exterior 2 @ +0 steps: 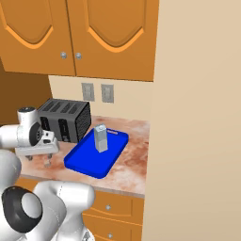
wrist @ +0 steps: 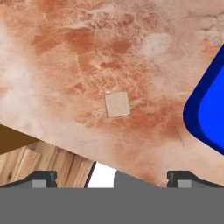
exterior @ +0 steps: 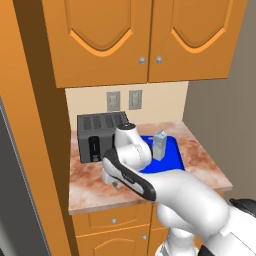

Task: Take out the milk from the fridge and place it on the tray on the counter. Then take the sugar cube near the tray and place it in the tray.

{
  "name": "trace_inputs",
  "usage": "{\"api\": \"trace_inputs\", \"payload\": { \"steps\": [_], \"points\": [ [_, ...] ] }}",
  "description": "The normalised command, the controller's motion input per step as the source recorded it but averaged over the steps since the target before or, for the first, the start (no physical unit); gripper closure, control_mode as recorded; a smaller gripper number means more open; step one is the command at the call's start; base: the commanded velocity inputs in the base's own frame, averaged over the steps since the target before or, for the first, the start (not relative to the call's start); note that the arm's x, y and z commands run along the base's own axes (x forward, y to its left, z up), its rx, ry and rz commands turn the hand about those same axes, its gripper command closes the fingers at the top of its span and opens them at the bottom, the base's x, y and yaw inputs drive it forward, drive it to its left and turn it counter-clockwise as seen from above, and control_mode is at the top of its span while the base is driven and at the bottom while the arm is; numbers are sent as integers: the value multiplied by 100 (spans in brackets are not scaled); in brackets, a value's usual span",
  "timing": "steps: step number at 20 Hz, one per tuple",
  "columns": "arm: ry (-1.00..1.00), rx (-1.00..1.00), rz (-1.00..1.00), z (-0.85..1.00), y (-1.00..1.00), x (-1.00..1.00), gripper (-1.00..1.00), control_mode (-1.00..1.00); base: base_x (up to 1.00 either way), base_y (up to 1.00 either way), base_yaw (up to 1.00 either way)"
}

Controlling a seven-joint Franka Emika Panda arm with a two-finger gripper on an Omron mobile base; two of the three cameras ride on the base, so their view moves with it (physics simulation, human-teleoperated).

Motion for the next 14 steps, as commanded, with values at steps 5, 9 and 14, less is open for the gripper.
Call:
{"api": "trace_inputs", "payload": {
  "steps": [5, 9, 14],
  "points": [
    [-1, 0, 0, -30, 4, 10, -100, -100, 0, 0, 0],
    [0, -2, 0, -42, 2, 9, -100, -100, 0, 0, 0],
    [0, -4, 0, -29, 0, 7, -100, -100, 0, 0, 0]
  ]
}}
